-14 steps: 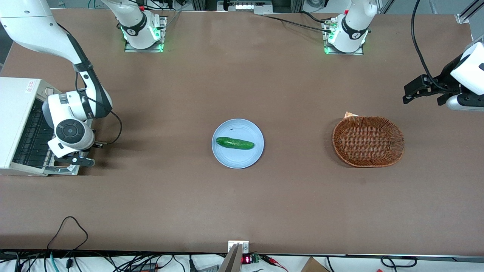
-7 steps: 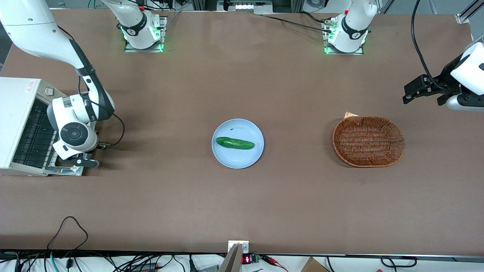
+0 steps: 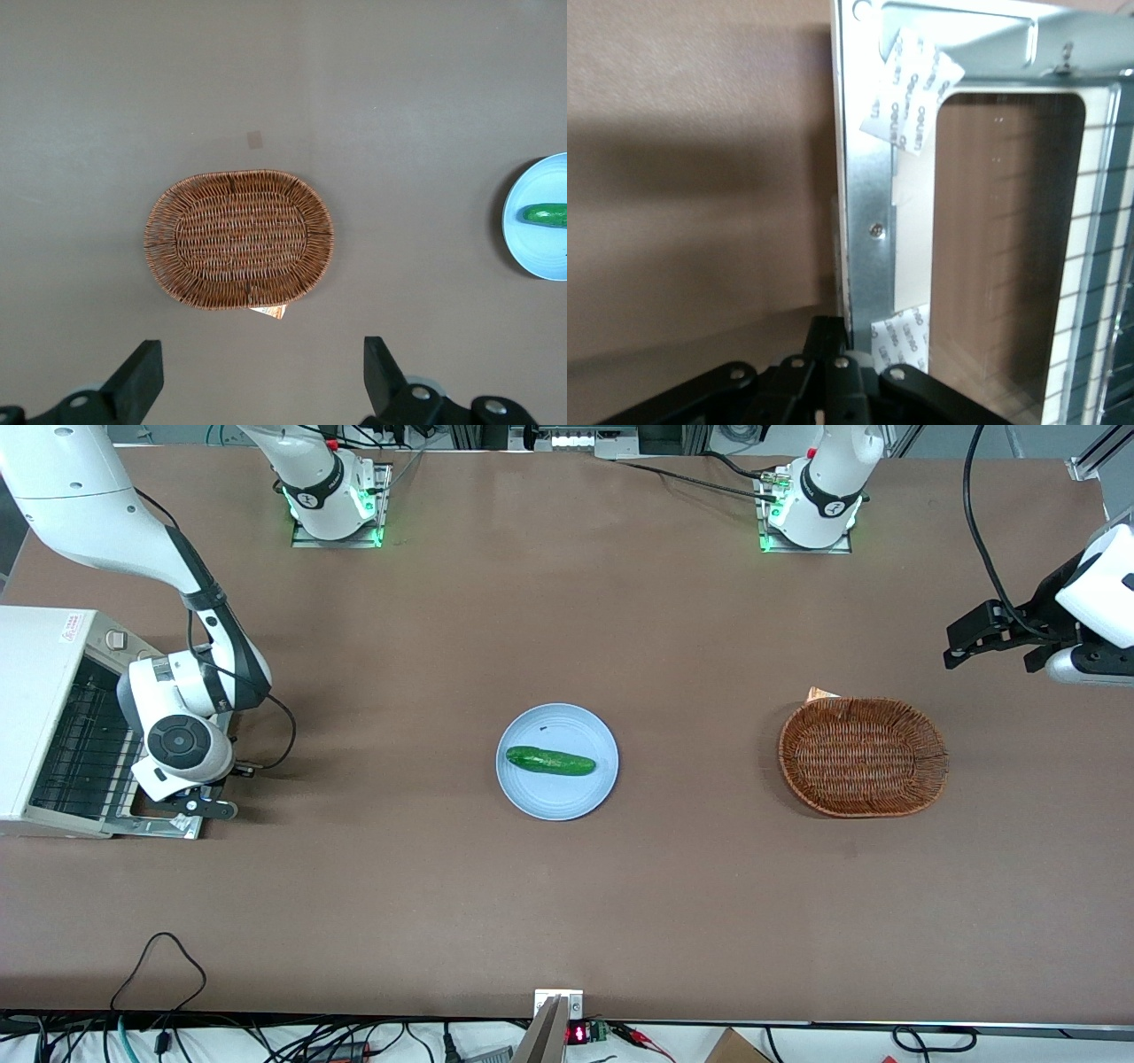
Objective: Open oven door with right arm only
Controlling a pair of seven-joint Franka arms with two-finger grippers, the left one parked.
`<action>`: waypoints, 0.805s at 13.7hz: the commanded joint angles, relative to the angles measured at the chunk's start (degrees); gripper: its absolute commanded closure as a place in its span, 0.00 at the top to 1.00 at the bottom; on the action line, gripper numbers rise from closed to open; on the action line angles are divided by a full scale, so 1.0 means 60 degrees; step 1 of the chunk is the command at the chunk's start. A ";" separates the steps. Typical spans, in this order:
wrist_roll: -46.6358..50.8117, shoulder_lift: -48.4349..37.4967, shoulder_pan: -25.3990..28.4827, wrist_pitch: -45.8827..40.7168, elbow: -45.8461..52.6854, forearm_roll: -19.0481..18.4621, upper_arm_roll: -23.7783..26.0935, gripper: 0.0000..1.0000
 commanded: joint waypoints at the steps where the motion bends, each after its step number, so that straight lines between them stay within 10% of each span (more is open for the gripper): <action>1: 0.0086 -0.0152 -0.0112 0.0032 -0.0289 0.0277 0.0063 0.00; 11: -0.0059 -0.1248 0.0166 -0.0507 -0.0332 0.1579 0.0752 0.00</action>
